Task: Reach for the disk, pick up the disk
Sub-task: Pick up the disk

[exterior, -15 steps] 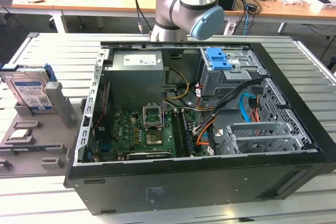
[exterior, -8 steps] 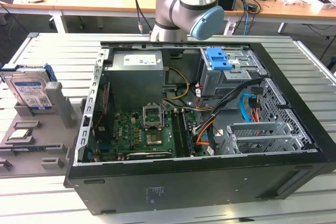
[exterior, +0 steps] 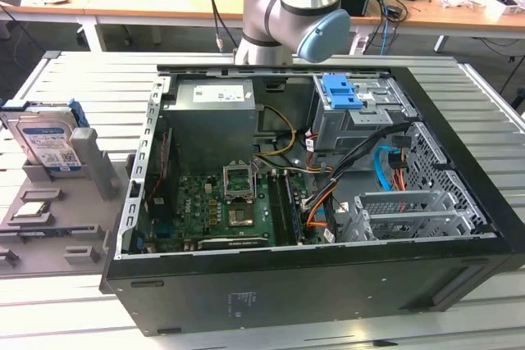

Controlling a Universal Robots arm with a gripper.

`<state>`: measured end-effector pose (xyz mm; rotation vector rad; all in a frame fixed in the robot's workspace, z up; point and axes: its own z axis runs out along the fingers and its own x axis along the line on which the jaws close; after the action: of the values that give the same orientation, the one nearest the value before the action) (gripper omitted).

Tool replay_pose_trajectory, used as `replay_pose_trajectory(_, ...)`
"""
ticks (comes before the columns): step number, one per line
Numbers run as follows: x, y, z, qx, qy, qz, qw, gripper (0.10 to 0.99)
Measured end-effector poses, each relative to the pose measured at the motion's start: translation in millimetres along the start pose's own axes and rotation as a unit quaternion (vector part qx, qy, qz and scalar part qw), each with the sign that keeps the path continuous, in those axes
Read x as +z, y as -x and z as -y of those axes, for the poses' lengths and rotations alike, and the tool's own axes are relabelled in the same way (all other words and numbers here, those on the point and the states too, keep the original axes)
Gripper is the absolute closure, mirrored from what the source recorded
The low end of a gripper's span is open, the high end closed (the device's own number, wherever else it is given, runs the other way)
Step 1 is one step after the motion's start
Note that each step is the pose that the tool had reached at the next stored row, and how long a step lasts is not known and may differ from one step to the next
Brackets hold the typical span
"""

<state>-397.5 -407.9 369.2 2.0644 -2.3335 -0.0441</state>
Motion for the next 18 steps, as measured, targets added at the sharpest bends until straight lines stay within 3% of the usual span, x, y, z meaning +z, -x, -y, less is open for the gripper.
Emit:
replay_pose_trajectory(1,0.0,0.0,0.0,0.0,0.0,0.0,1.0,0.918)
replay_pose_trajectory(2,0.0,0.0,0.0,0.0,0.0,0.0,1.0,0.788)
replay_pose_trajectory(5,0.0,0.0,0.0,0.0,0.0,0.0,1.0,0.608)
replay_pose_trajectory(6,0.0,0.0,0.0,0.0,0.0,0.0,1.0,0.608)
replay_pose_trajectory(7,0.0,0.0,0.0,0.0,0.0,0.0,1.0,0.541)
replay_pose_trajectory(10,0.1,1.0,-0.1,0.0,-0.0001,0.0,1.0,0.541)
replay_pose_trajectory(18,0.1,24.4,-3.0,0.0,-0.0001,-0.0013,1.0,0.541)
